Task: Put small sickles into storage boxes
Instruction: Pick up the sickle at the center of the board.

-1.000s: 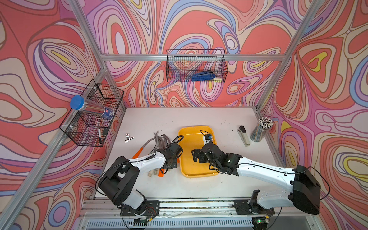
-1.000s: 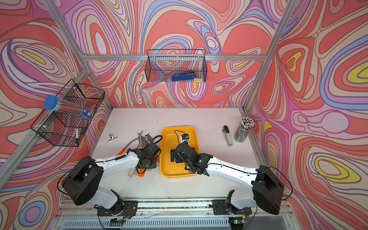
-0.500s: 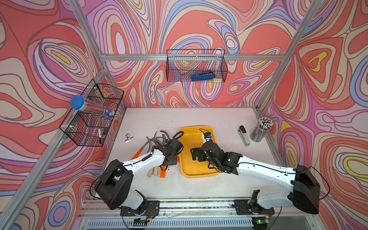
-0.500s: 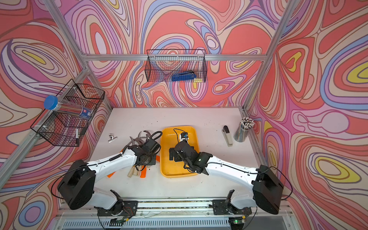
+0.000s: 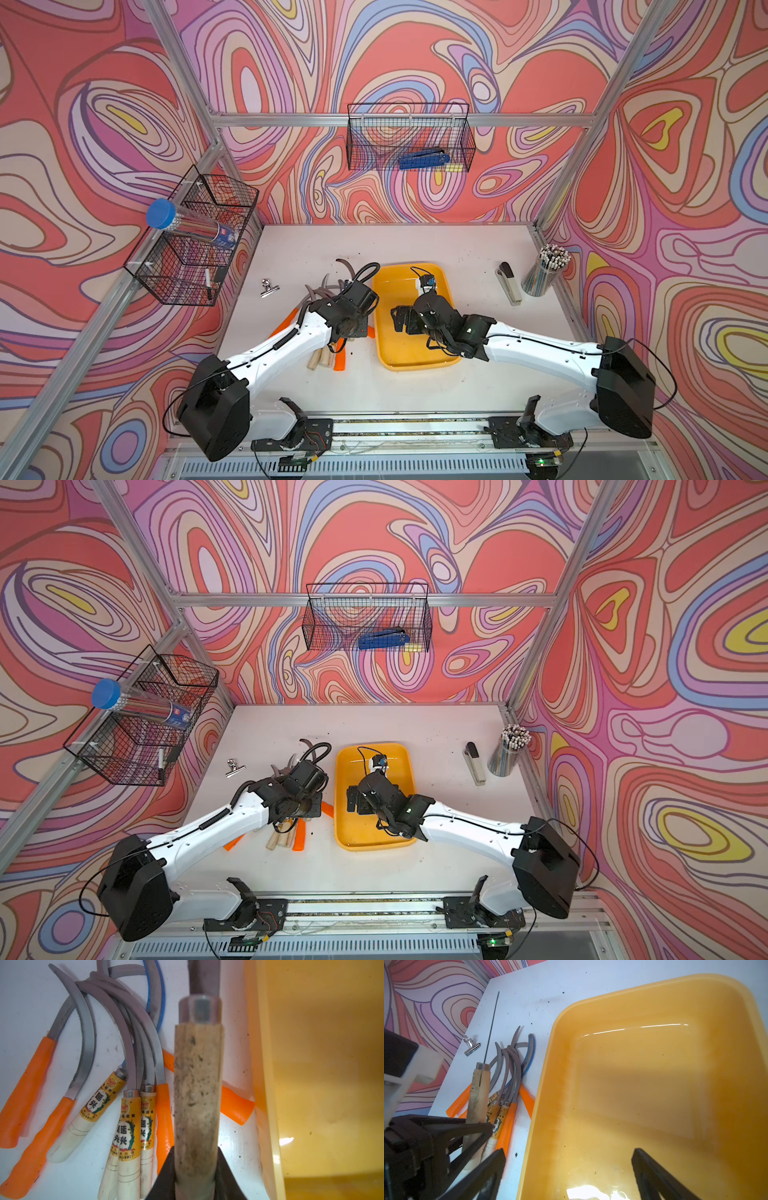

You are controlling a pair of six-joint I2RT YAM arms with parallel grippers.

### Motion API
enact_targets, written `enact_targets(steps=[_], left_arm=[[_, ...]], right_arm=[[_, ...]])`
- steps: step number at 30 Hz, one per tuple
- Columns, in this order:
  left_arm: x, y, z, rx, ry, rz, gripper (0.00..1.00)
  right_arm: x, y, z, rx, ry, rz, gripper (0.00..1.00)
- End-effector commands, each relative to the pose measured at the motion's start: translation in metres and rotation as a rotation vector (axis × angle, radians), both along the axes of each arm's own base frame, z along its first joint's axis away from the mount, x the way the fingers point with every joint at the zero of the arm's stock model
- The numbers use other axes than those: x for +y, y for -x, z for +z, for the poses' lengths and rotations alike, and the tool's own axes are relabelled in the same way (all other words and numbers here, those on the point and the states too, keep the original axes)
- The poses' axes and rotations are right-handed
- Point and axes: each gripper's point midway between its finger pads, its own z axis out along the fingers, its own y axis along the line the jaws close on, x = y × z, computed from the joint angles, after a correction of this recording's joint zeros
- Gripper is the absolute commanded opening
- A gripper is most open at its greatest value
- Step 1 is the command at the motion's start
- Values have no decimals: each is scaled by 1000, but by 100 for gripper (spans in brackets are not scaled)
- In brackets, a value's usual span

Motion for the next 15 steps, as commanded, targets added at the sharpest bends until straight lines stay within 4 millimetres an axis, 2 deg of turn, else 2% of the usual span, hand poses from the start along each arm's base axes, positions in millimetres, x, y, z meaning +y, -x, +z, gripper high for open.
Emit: enact_targets(steps=[1, 10, 15], left_arm=[[-12, 7, 12, 7, 71, -58, 0], [-43, 21, 21, 17, 250, -196, 0], [-59, 29, 27, -6, 358, -270, 0]], right_arm=[[14, -1, 9, 14, -46, 42, 98], [14, -21, 23, 56, -252, 90, 98], [24, -20, 31, 71, -339, 142, 93]])
